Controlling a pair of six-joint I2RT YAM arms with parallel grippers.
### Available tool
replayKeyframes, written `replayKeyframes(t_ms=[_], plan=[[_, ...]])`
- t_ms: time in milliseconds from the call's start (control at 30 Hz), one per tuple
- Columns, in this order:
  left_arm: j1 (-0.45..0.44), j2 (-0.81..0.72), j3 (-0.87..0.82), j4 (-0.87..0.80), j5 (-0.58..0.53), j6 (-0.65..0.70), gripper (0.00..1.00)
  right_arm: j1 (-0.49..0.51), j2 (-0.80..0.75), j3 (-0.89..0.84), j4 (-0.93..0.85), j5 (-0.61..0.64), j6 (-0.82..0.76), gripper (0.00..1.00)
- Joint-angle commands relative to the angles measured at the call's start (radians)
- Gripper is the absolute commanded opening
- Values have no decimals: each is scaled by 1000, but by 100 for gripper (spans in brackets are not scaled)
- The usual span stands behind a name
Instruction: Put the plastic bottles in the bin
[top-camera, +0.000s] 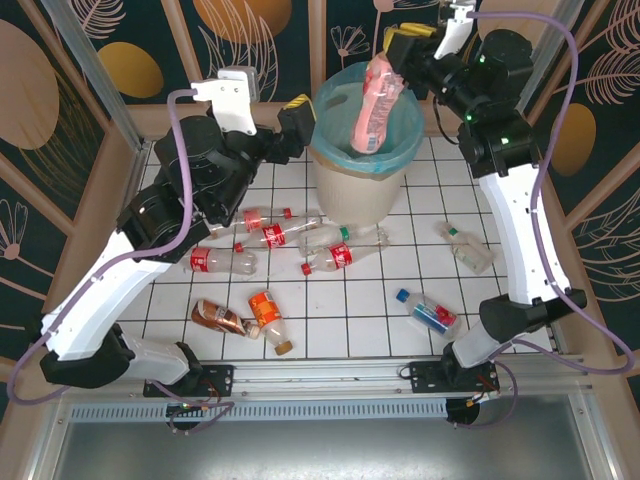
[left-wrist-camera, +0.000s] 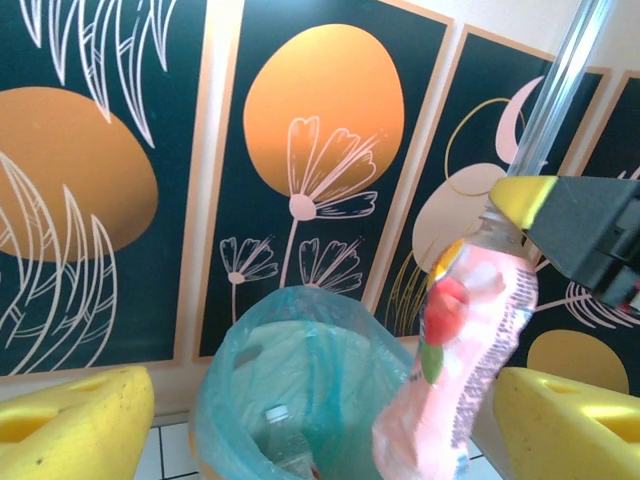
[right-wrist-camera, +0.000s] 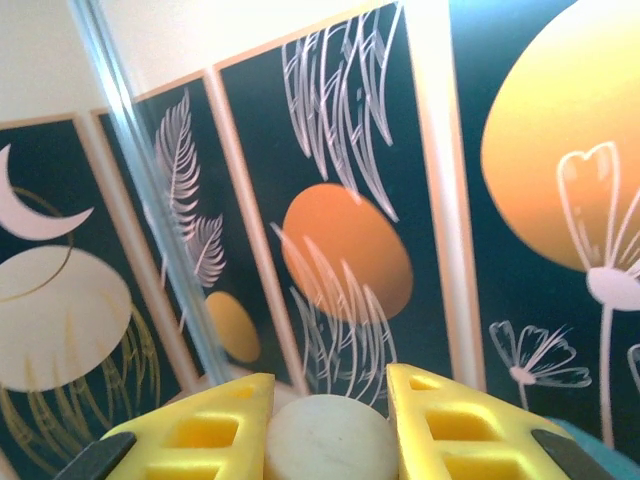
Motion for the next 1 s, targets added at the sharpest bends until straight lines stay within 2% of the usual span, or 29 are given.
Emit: replayKeyframes(t_ms=[0, 167, 333, 533, 700, 967], plan=[[4, 18, 13, 87, 43, 22, 88, -30, 27, -31, 153, 9, 7, 0], [4, 63, 25, 92, 82, 13, 88, -55, 39, -132, 236, 22, -26, 0], [4, 67, -22, 110, 99, -2, 88, -58, 21, -308, 375, -30, -117, 0], [4, 58, -86, 116, 101, -18, 89, -66, 15, -468, 460, -65, -173, 0], [3, 38, -134, 136, 99, -30, 89, -71, 22, -532, 492, -90, -187, 0], [4, 28, -171, 145, 84, -40, 89, -83, 59, -538, 464, -129, -216, 0]])
